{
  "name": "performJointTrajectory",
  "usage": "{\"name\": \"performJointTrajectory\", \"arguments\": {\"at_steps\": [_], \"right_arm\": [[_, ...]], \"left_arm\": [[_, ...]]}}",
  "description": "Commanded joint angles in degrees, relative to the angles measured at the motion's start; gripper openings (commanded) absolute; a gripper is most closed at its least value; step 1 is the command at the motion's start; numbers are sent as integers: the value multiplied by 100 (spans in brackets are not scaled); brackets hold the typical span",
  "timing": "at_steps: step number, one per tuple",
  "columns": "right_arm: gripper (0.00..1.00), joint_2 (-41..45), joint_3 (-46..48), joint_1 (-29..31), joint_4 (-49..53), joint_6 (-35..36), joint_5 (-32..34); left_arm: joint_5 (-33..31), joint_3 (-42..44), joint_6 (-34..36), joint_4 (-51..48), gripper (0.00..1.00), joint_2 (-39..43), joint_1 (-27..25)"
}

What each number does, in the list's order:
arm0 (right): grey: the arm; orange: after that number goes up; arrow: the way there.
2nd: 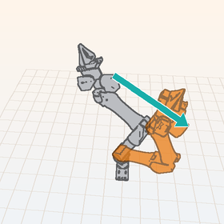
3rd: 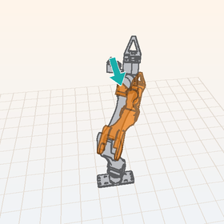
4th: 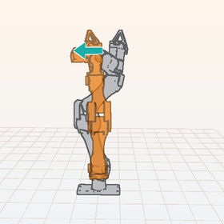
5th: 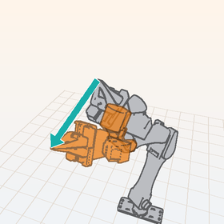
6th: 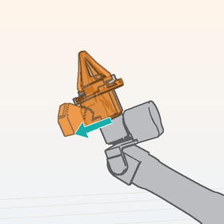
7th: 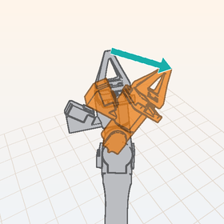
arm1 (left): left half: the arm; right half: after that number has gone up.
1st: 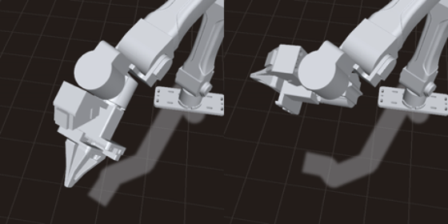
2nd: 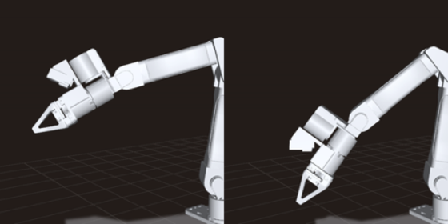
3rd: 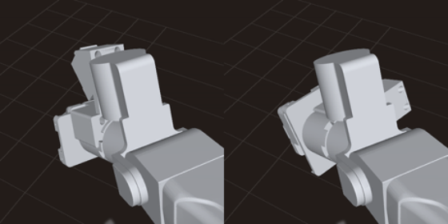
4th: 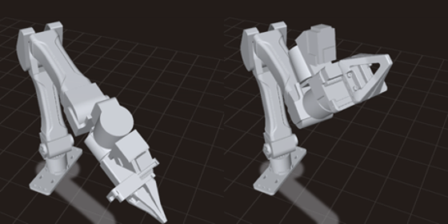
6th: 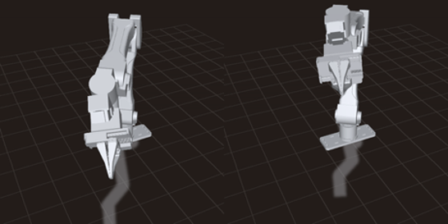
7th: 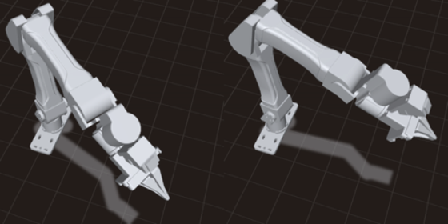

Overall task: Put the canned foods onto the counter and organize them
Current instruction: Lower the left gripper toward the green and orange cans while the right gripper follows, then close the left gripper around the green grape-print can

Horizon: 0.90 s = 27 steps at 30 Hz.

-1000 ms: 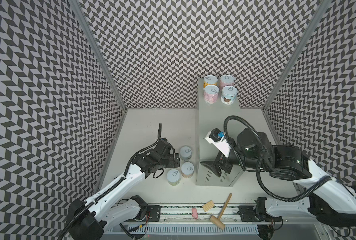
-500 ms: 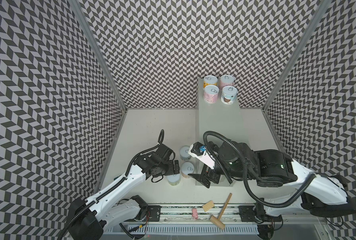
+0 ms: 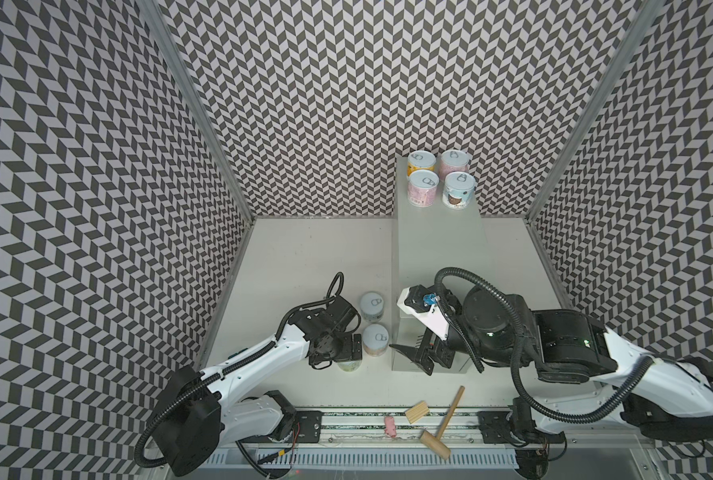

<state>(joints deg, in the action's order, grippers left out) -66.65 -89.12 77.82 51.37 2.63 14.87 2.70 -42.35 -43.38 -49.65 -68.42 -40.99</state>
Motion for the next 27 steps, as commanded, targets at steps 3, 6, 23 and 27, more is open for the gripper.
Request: {"name": "performJointTrajectory", "arguments": {"at_steps": [3,6,23,27], "right_arm": [[99,212,208,14,-474,105,142],[99,281,288,14,-531,132,172],[99,443,495,22,-704,162,275],[99,408,457,15,-673,168,273]], "left_arm": [[-176,75,-149,194,100,-249,-197],[-284,40,-204,133,100,-331,-250],[-438,-511,-239,-43,100,-479,-744],[-485,-438,-242,7,100,-586,-792]]}}
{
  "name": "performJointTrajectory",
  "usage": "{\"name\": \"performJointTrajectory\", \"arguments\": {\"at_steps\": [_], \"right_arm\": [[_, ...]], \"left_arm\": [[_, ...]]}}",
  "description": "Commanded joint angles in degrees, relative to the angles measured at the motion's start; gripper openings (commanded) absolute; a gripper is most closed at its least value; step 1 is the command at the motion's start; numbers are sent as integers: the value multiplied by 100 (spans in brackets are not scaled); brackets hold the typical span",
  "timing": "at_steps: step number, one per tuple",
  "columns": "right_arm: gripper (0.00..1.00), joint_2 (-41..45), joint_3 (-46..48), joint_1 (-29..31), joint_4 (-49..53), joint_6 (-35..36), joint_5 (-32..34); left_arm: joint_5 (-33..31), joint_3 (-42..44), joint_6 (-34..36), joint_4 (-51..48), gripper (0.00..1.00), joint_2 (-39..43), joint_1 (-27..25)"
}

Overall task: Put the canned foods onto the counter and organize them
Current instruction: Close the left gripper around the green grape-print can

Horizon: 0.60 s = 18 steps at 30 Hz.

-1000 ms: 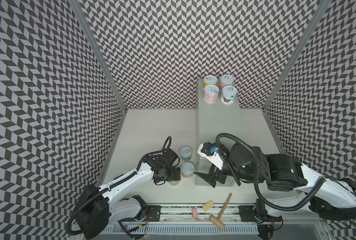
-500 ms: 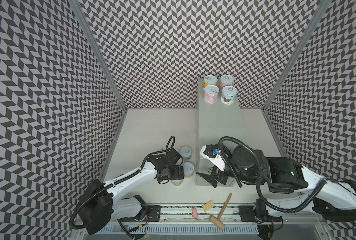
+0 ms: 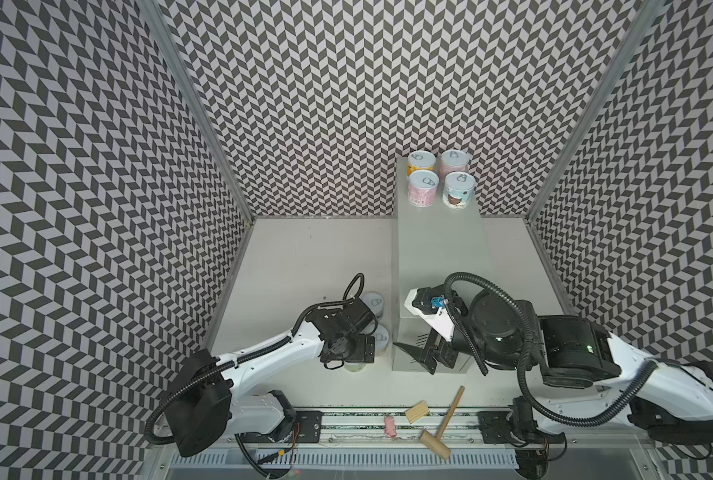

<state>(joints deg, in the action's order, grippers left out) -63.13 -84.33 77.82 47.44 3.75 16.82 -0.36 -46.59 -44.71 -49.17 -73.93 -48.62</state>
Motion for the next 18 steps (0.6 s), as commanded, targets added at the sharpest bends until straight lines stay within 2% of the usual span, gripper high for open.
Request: {"name": "performJointTrajectory", "arguments": {"at_steps": [1,5,10,18], "right_arm": [[99,50,-30,14,-271,65,81],[99,33,-81,15,-245,65,85],[99,-64,-200,16,-128,77,63],[99,-225,-452,18,26,111,59]], "left_arm": [[-212,0,-116,-32,100,-62,-26],[-364,-43,-96,-27,95,-123,-25],[-447,-75,5,22,82,-235,-25],[-780,-164,6,-49,81,-149,-25]]}}
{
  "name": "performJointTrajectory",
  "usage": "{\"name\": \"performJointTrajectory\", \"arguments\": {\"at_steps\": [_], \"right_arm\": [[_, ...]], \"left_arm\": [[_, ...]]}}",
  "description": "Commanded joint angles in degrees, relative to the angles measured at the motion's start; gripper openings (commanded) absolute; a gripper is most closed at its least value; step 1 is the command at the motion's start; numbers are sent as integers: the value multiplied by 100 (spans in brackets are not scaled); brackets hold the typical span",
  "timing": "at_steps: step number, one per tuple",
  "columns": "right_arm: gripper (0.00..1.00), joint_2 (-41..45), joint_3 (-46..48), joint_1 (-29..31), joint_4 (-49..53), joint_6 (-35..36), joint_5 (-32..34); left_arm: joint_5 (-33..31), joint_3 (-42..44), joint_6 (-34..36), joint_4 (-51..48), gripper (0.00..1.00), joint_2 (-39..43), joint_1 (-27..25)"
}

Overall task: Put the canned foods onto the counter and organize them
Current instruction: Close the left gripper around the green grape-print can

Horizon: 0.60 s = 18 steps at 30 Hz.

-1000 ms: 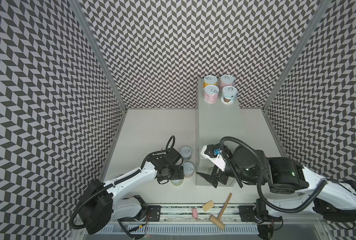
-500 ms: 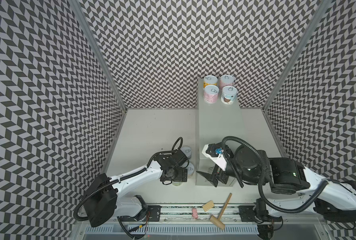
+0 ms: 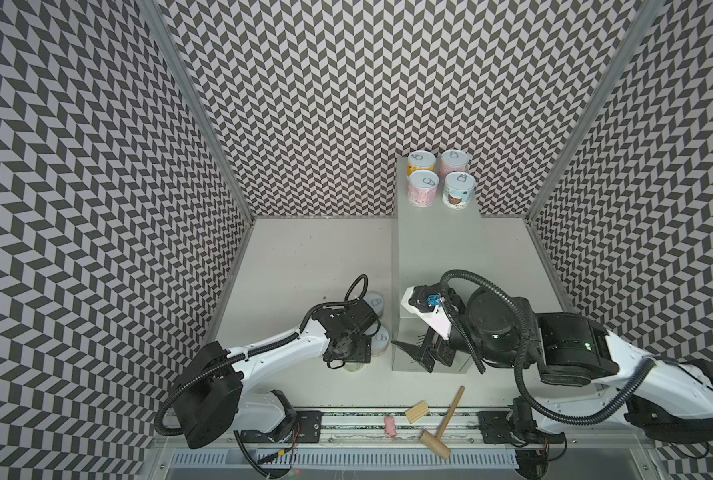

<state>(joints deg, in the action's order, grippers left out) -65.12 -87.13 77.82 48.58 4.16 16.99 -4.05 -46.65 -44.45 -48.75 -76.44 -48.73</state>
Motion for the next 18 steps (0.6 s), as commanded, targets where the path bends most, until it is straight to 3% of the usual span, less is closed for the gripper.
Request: {"name": "performJointTrajectory", "arguments": {"at_steps": [1,9,18], "right_arm": [[99,-43,-194,18,-97,87,44],[99,35,-164,14,-191,120,73],[99,495,148,14,-390,-46,303]], "left_arm": [[-490,-200,-14,-118,80,126,-6],[-1050,-666,300,-379,54,344,153],[-1070,-1691,1451,-590,46,561,938]]}}
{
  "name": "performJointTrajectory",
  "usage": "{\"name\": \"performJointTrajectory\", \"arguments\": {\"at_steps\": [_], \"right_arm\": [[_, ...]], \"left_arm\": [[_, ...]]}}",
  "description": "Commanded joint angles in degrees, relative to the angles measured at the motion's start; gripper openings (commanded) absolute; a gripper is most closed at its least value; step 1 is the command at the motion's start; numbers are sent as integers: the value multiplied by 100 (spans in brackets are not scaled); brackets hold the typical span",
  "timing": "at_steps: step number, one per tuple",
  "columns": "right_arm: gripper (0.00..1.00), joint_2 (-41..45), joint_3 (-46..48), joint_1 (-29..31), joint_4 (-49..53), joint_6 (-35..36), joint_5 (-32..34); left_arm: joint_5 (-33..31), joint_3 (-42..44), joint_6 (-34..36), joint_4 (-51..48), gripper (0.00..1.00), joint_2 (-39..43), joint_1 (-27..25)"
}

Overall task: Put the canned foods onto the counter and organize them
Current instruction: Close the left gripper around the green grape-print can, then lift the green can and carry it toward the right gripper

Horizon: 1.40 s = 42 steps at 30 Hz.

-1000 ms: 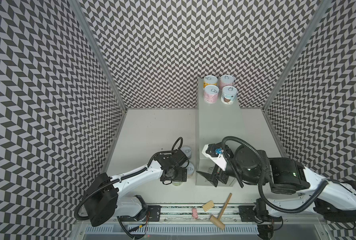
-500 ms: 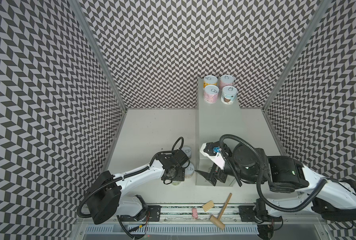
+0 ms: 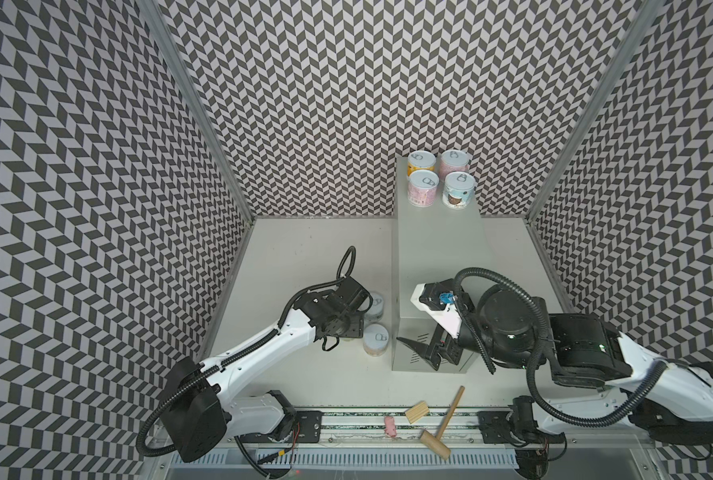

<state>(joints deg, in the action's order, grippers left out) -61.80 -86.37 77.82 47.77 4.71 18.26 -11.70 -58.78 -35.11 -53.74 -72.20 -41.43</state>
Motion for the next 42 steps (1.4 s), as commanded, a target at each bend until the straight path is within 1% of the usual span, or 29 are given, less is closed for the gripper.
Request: {"name": "performJointTrajectory", "arguments": {"at_steps": [1,2,3,6,9,15,21,27,29,33,36,42], "right_arm": [[99,192,92,15,-307,-112,206],[99,223,117,22,-311,-133,231],[99,262,153,16,-314,-144,258],[99,384,253,20,-343,-171,330],[99,481,318,18,-373,-193,354],[99,585,485,16,-523,-107,367],[99,927,970,15,-1113,345,88],[99,962,1073,16,-1426,685,1],[99,904,1059,20,-1495,785,18],[99,786,1008,17,-1684,932,20],[99,694,1003,18,-1871,1019,243],[99,352,937,17,-2209,1270,564]], "left_arm": [[-306,-663,671,-143,46,145,307],[-314,-811,807,-187,43,158,385],[-325,-988,929,-224,43,184,468],[-326,-1352,1187,-205,41,341,649],[-129,-1581,1431,-69,42,515,768],[257,-2140,1682,10,41,605,792],[620,-2786,1909,49,41,825,804],[1369,-3591,2157,-181,41,815,792],[1522,-3678,2175,-116,40,880,760],[2095,-3813,2248,-13,40,916,747],[2408,-3881,2293,124,40,1004,733],[2763,-4097,2372,183,40,1033,680]]}}
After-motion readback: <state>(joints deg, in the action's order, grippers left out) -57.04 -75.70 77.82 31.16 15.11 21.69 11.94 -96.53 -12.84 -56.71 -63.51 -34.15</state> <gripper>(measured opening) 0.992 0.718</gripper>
